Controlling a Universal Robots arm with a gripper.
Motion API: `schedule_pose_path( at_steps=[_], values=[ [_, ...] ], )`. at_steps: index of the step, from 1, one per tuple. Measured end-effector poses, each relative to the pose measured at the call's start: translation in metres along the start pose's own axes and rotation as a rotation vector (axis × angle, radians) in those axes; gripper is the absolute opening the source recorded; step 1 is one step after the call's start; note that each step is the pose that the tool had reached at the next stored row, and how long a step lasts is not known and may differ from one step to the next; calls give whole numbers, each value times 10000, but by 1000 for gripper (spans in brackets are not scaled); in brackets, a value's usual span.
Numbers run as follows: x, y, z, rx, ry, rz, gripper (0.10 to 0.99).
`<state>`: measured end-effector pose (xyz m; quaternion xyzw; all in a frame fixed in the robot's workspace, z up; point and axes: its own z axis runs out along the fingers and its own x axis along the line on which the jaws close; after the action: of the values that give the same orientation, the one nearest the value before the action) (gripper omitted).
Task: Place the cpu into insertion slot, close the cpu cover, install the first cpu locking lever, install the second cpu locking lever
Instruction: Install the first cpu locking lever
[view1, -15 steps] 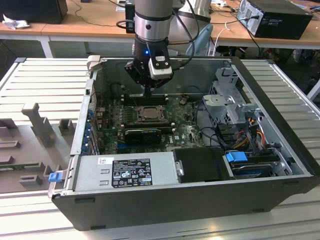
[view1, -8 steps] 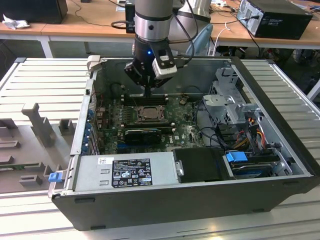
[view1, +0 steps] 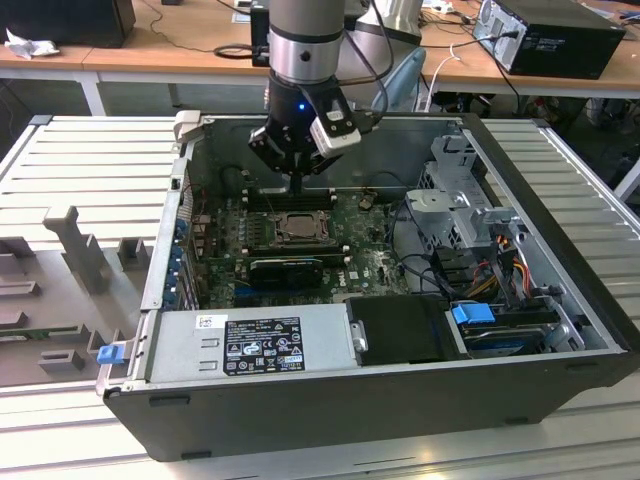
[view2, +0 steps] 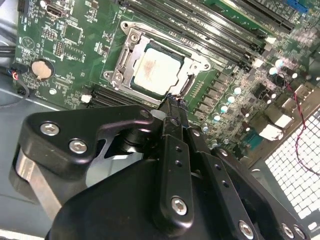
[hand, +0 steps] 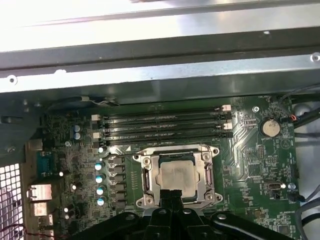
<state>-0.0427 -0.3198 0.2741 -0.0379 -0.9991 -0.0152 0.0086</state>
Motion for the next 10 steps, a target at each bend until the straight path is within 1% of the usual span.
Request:
schedule_pose_path(
  at_steps=[3, 5, 6, 8, 10],
  values=[
    [23, -2, 9, -20, -13, -117, 106],
    [61, -5, 17, -30, -23, -153, 106],
    [117, -10, 22, -35, -35, -156, 106],
    [271, -22, 32, -39, -91, -158, 106],
    [353, -28, 37, -45, -123, -158, 106]
  ],
)
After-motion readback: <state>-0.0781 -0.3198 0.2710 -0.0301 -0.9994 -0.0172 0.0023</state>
